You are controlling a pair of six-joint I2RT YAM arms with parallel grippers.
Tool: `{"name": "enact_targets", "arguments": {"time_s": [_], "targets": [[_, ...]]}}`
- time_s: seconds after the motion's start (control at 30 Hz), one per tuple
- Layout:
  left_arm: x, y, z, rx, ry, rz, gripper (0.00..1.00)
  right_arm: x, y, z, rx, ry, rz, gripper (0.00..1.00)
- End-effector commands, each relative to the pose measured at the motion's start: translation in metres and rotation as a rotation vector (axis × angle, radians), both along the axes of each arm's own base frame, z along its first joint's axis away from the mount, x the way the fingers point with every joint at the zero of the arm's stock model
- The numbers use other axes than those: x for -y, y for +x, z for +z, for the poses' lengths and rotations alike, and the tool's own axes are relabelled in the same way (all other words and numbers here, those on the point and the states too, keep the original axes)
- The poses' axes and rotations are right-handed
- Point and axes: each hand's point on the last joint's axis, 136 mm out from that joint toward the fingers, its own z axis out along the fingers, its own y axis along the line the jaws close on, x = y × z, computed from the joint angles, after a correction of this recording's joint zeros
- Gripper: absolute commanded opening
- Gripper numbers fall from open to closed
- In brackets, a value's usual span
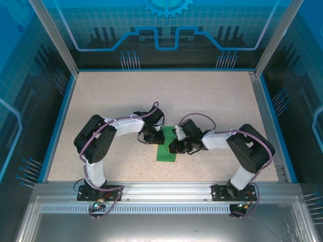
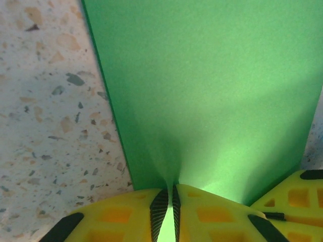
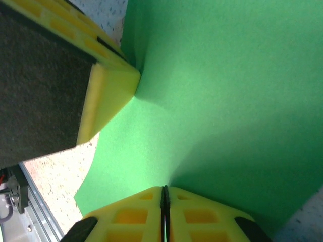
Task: Fold a paper plane with a square sheet of paper (pick it up from the middle)
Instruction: Fold the square sheet of paper in half at the center of the table.
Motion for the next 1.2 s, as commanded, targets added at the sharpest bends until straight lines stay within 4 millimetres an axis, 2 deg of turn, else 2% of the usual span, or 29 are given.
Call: {"name": "enact_targets", "arguments": {"time_s": [0.0,0.33,0.47,0.6,0.73,0.87,1.0,1.17], "targets": [[-0.071,-0.052,-0.069,-0.180,0.326,-0.009,0.20,0.018,-0.042,-0.011,-0.094,-0.065,0.075,0.11],[-0.071,-0.050,-0.068,-0.180,0.332,-0.011,0.20,0.040,-0.079,-0.024,-0.134,-0.187,0.113,0.11],[-0.071,-0.051,-0.069,-0.182,0.331,-0.017,0.20,0.047,-0.082,-0.016,-0.115,-0.197,0.094,0.11],[-0.070,-0.049,-0.068,-0.178,0.329,-0.020,0.20,0.040,-0.071,0.005,-0.065,-0.166,0.080,0.11],[-0.069,-0.048,-0.067,-0.175,0.323,-0.021,0.20,0.014,-0.046,0.038,0.016,-0.036,0.030,0.10],[-0.068,-0.049,-0.066,-0.173,0.315,-0.020,0.20,-0.009,-0.024,0.057,0.060,0.065,-0.009,0.10],[-0.068,-0.048,-0.064,-0.166,0.313,-0.023,0.20,-0.018,-0.020,0.043,0.036,0.038,0.011,0.11],[-0.067,-0.046,-0.062,-0.159,0.308,-0.022,0.20,-0.014,-0.032,0.017,-0.012,-0.026,0.043,0.11]]}}
